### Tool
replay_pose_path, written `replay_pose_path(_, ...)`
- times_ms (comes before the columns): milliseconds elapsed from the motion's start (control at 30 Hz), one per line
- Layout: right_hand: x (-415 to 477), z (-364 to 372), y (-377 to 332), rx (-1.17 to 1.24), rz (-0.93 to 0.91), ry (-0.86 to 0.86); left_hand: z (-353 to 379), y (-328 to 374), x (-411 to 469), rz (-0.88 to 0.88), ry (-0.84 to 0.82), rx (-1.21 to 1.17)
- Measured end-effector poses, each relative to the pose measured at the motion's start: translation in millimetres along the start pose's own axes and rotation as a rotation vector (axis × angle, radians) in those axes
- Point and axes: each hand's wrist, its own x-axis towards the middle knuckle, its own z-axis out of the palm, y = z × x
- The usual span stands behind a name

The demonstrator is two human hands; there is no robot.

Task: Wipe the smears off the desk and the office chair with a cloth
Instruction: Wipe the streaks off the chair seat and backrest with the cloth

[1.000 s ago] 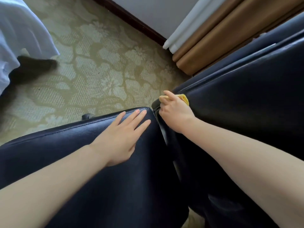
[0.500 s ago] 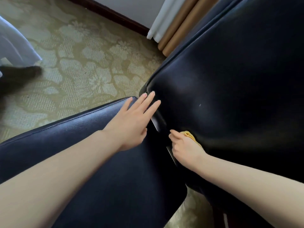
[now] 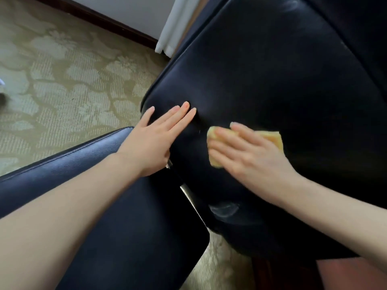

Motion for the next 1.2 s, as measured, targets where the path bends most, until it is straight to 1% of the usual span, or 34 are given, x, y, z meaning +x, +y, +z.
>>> replay_pose_path(33,10,-2,6,-0.123,-0.007,0.162,0,-1,-1,0.007,0.012,-0.01)
replay_pose_path(67,18,1,12,-0.158,-0.015,0.208,0,0,-2,0.007,0.027,-0.025)
replay_pose_path(100,30,-1,13,-0.176,0.031,0.244,1,2,-4,0.0,0.043,-0.046)
replay_pose_path(133,39,2,13,-0.241,0.036,0.311,3,4,-7,-0.013,0.06,-0.071)
replay_pose_path(167,48,4,10,-0.264,0.054,0.321,5,6,-10,-0.03,0.073,-0.09)
replay_pose_path(200,56,9,5,-0.233,0.068,0.308,7,8,-13,-0.046,0.081,-0.104)
replay_pose_path(233,62,13,0,-0.251,0.08,0.282,8,10,-16,-0.058,0.084,-0.112)
replay_pose_path(433,69,30,-15,-0.223,0.095,0.351,14,12,-32,-0.068,0.067,-0.14)
replay_pose_path(533,71,38,-24,-0.19,0.055,0.347,15,20,-30,-0.076,0.064,-0.153)
replay_pose_path(600,65,51,-37,-0.194,-0.007,0.272,16,28,-27,-0.075,0.076,-0.158)
replay_pose_path(667,47,74,-58,-0.212,-0.091,0.159,18,39,-25,-0.057,0.08,-0.167)
replay_pose_path(733,19,96,-81,-0.231,-0.137,0.088,20,48,-24,-0.031,0.076,-0.16)
replay_pose_path(833,-27,122,-108,-0.252,-0.251,-0.091,26,60,-28,0.031,0.052,-0.135)
replay_pose_path(933,-64,133,-121,-0.251,-0.277,-0.236,37,73,-34,0.069,0.014,-0.139)
replay_pose_path(1000,-79,132,-123,-0.212,-0.306,-0.297,42,81,-34,0.038,-0.01,-0.148)
replay_pose_path(1033,-84,130,-123,-0.189,-0.309,-0.313,44,83,-33,0.017,-0.018,-0.142)
replay_pose_path(1100,-95,122,-113,0.01,-0.251,-0.291,45,89,-30,-0.006,-0.033,-0.12)
replay_pose_path(1167,-102,103,-98,0.288,-0.102,-0.262,45,89,-28,-0.017,-0.049,-0.103)
replay_pose_path(1200,-105,92,-88,0.354,-0.017,-0.246,44,89,-27,-0.014,-0.059,-0.099)
